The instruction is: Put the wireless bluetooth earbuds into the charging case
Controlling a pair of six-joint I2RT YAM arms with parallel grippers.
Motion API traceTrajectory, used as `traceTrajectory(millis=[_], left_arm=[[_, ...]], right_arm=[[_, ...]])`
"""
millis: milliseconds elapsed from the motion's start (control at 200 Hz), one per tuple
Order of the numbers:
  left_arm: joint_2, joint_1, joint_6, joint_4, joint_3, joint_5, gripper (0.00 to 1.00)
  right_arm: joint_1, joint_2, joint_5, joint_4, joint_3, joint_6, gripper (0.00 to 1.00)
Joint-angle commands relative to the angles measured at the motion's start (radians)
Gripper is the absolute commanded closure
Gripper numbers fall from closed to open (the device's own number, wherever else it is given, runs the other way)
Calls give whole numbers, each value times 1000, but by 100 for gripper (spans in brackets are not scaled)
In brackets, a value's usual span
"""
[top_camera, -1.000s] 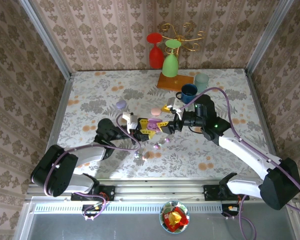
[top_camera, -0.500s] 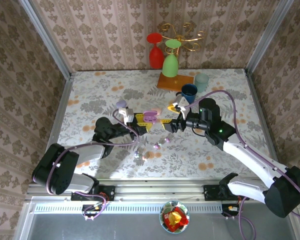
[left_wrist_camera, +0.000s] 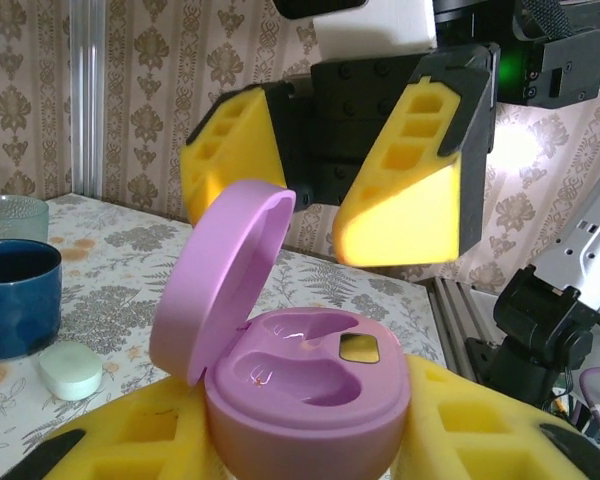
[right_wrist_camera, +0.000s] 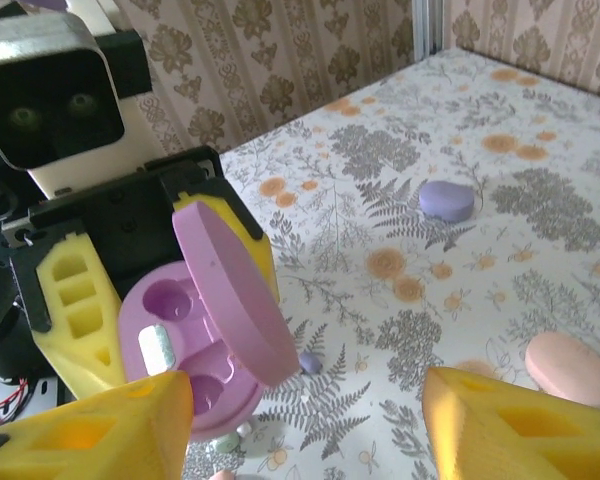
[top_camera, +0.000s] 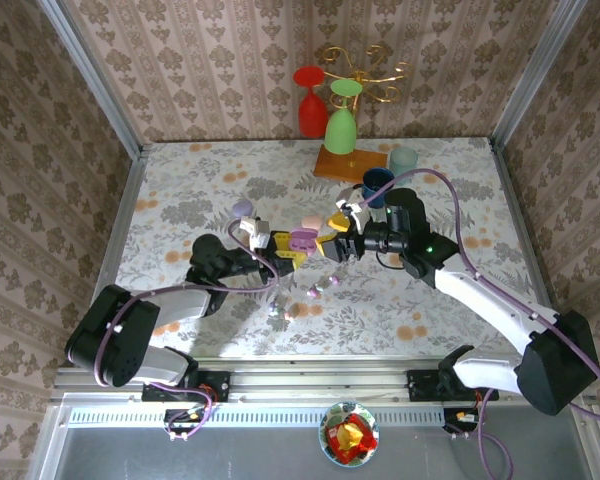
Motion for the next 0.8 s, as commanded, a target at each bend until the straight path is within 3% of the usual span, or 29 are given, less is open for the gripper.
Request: traceTrajectory(millis=[0, 160, 385, 515, 795], left_arm=[[-15, 21, 3, 47, -10, -45, 91], [-19, 62, 14, 52, -21, -67, 91], [-28, 108, 23, 52, -23, -72, 91], [-33, 123, 24, 52, -27, -72, 91], [-31, 134, 38, 52, -31, -74, 91]], right_arm=[[-11, -22, 31, -38, 5, 60, 36], [-18, -89, 159, -53, -100, 149, 35], [-23, -78, 322, -158, -161, 457, 40], [-15, 10, 291, -243, -142, 560, 44], [6, 273, 189, -263, -87, 617, 52]])
